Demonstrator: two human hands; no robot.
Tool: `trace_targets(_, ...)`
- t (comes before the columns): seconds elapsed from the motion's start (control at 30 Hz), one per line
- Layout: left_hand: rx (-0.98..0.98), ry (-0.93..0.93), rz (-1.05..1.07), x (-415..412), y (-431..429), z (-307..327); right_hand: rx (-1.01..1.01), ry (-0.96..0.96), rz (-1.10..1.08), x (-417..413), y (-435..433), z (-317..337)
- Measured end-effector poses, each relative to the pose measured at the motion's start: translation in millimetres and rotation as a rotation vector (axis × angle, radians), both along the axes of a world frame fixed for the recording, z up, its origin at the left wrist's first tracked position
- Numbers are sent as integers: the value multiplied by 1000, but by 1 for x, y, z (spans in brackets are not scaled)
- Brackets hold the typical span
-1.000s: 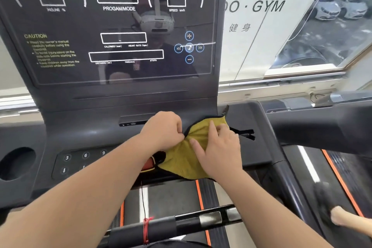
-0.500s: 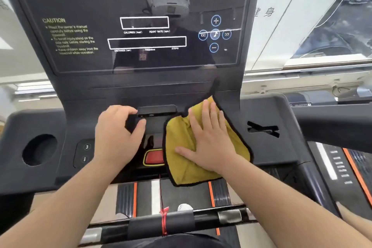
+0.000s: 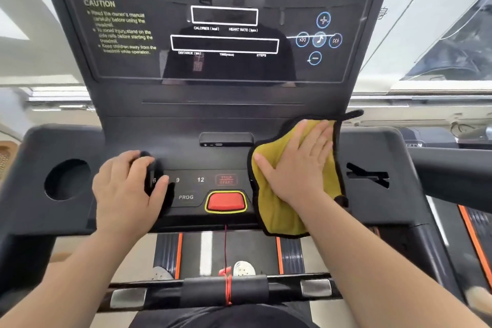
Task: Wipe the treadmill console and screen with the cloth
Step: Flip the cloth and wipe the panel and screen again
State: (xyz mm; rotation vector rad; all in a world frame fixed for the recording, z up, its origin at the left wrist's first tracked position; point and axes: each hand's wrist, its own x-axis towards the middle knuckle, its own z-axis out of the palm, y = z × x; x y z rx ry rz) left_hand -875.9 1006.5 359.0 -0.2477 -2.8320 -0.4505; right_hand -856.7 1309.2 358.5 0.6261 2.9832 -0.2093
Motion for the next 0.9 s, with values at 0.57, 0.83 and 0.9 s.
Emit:
trace_targets(0.57,-44,33,7,-2,-3,-12,-42,-3,45,13,18,4)
trace_targets(0.83,-42,19,26,-1,0,-9,82,-36,640,60,4,-8)
trace_targets(0.9,-48,16,26,-2,0,-8,113,-40,716,80,27,-13)
